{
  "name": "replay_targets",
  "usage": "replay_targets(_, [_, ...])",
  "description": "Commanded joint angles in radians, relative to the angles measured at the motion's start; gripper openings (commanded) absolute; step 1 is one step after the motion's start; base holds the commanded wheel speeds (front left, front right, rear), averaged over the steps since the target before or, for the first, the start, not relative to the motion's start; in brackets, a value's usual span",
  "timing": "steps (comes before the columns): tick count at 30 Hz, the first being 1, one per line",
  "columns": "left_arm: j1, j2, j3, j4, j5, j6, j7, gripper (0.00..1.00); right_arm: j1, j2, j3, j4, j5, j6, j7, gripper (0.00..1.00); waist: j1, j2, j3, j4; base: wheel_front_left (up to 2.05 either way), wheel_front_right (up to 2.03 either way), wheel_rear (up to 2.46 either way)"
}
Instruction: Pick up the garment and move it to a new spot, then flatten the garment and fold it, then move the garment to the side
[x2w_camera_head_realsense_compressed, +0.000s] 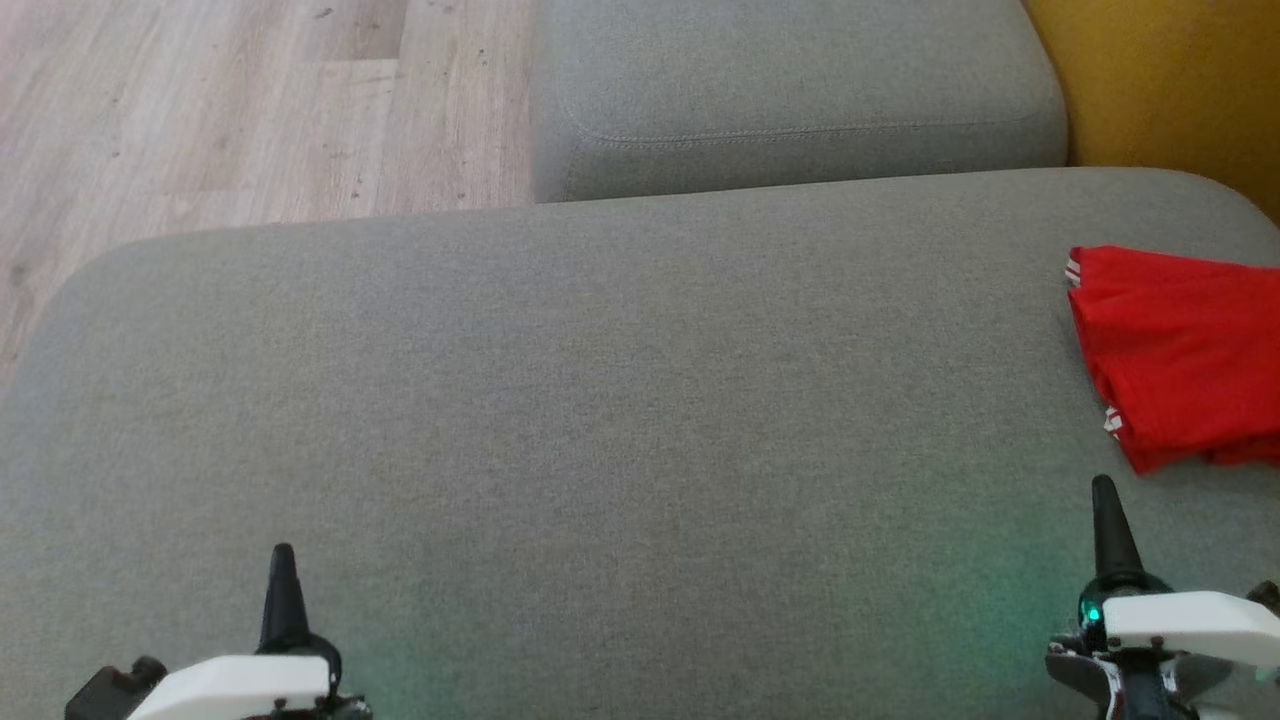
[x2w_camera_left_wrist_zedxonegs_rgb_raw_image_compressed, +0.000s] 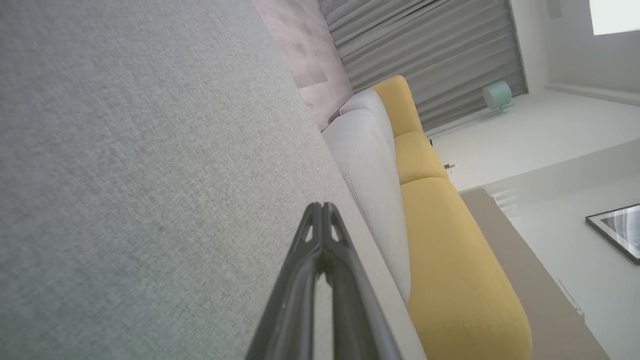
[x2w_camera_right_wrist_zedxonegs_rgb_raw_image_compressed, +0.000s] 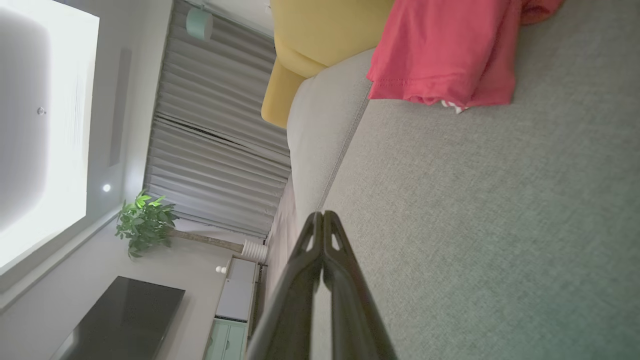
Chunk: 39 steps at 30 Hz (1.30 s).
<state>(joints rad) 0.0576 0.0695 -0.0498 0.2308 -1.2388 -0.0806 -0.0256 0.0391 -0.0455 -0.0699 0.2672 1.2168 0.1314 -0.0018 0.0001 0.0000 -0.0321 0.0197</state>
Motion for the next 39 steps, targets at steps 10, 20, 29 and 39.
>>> replay_targets(10, [-0.089, 0.013, 0.060, -0.013, -0.130, -0.019, 0.035, 0.00, -0.080, -0.016, 0.000, -0.028, 0.131, -0.001, 0.033, 0.00, -0.0001, 0.0000, 0.011, -0.006, 0.00, 0.00, 0.00])
replay_targets(20, [-0.120, 0.012, 0.087, -0.002, -0.246, -0.032, 0.065, 0.00, -0.108, -0.016, -0.012, -0.026, 0.247, -0.001, 0.062, 0.00, -0.0001, 0.0000, 0.021, -0.012, 0.00, 0.00, 0.00])
replay_targets(29, [-0.145, 0.011, 0.108, 0.006, -0.339, -0.043, 0.089, 0.00, -0.130, -0.016, -0.022, -0.024, 0.340, -0.001, 0.086, 0.00, -0.0001, 0.0000, 0.029, -0.016, 0.00, 0.00, 0.00])
replay_targets(39, [-0.162, 0.008, 0.126, 0.013, -0.401, -0.050, 0.109, 0.00, -0.146, -0.015, -0.029, -0.023, 0.404, -0.001, 0.103, 0.00, -0.0001, 0.0000, 0.035, -0.020, 0.00, 0.00, 0.00])
